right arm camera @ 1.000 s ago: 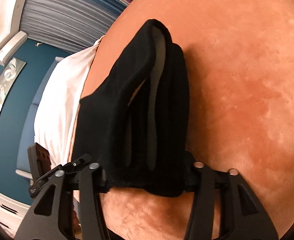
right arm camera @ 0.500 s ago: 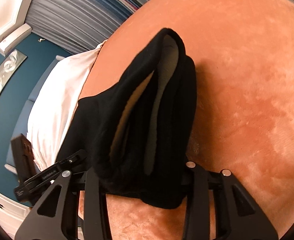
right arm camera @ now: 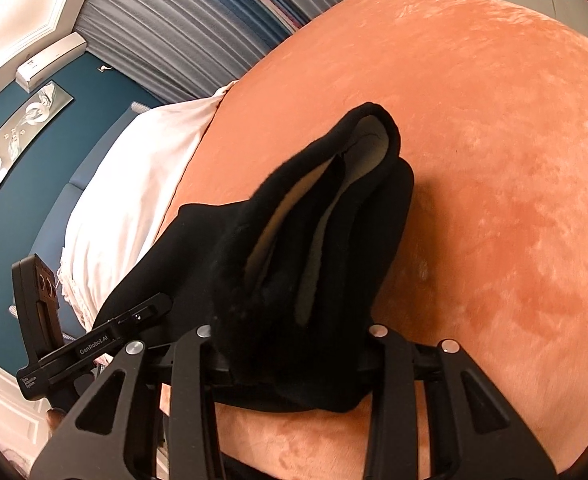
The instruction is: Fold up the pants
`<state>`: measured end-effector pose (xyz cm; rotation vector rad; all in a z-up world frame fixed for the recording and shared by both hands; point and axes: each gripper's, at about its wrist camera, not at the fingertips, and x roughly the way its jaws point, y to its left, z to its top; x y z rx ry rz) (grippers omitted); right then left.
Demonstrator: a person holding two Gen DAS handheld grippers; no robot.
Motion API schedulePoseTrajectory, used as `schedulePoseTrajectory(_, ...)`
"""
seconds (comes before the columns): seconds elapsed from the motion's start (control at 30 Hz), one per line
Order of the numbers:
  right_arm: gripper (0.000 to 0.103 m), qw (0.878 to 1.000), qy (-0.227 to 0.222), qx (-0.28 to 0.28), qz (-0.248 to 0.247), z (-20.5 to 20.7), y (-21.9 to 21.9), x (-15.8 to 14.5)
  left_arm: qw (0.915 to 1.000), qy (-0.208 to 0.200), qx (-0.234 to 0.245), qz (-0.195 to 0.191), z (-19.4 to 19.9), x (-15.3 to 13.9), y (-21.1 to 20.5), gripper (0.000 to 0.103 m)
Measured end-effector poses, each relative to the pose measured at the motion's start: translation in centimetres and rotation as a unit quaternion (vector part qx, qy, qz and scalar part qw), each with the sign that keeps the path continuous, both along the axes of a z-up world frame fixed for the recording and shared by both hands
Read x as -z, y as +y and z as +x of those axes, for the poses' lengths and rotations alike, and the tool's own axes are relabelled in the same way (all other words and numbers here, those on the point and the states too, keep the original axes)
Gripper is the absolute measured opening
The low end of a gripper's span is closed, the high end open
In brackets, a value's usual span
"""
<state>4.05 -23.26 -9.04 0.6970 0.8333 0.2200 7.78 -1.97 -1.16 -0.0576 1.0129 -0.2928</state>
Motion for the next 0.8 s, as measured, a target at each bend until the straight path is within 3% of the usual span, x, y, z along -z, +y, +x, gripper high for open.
schedulePoseTrajectory(0.27,0.033,1.0,-0.015,-0.014,-0.005,-2.3,1.1,-2.1,0.9999,-0.005,-0.001,-0.012,-0.6,-1.3,1.0,0.038)
schedulePoseTrajectory(0.57,0.033,0.998,-0.014,-0.05,-0.023,-5.9,3.3,-3.8,0.9997,0.001,0.015,-0.019,-5.4,-2.4,3.7,0.037)
schedulePoseTrajectory(0.67,0.033,0.998,-0.033,-0.055,-0.029,-5.7,3.8,-5.3,0.9994,-0.012,0.013,-0.028,-5.6,-3.5,4.2,0.036)
schedulePoseTrajectory(0.8,0.033,0.994,-0.08,-0.058,-0.038,-4.2,3.8,-8.5,0.9972,-0.064,0.012,-0.037,-4.6,-7.0,4.5,0.036)
